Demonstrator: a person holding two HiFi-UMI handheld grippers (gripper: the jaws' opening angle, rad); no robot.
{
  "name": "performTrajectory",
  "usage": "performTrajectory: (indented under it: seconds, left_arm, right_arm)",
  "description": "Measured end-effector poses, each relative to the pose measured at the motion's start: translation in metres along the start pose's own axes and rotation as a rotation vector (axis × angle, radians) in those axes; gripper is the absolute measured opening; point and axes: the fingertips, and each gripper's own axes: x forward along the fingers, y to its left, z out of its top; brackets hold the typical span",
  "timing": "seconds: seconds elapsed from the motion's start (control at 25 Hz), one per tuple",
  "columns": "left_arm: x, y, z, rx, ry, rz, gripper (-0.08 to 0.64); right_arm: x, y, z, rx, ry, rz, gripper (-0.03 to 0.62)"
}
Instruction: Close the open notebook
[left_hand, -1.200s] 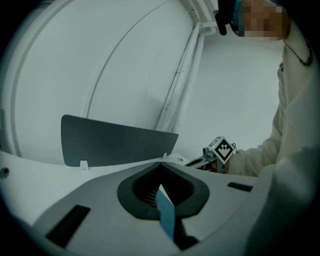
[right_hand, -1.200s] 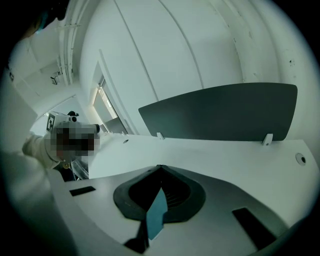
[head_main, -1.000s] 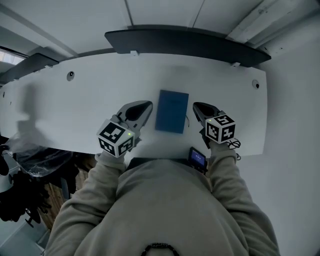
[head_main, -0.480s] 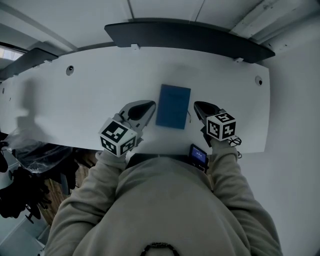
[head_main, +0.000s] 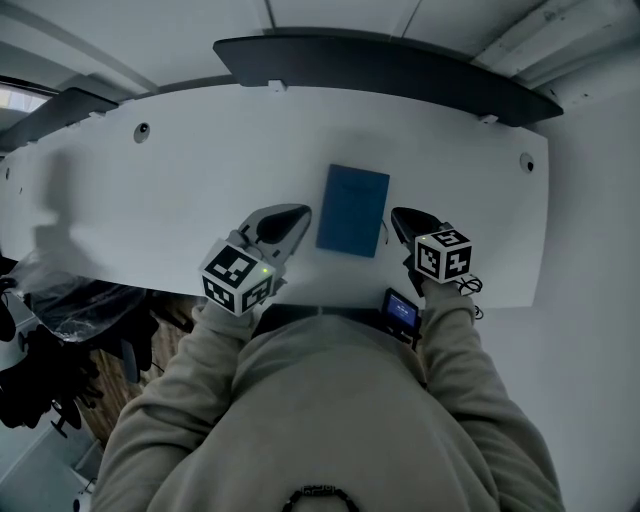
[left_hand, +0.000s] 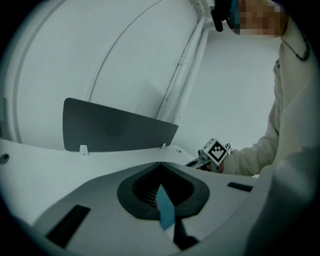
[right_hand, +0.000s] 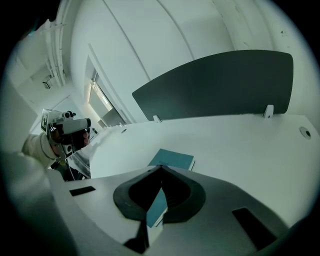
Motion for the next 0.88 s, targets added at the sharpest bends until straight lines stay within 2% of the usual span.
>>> performTrajectory:
  seconds: [0.48,0.72,0.88]
  left_arm:
    - [0.011,0.005,-0.022,-0.029,0.043,-0.018,-0.005]
    - [0.009,0.012,-0.031,-0.051,0.059,-0.008,-0.005]
    - [0.008,0.015,-0.034,-0.060,0.064,0.000,-0.005]
  right_arm:
    - [0.023,-0.015,-0.018,0.078,0.019,-0.006,0.019]
    - [0.025,-0.017,-0.021,0.091,0.025,0.029,0.020]
    - [0.028,-0.026,-0.031,0.104,0.057,0.003,0.020]
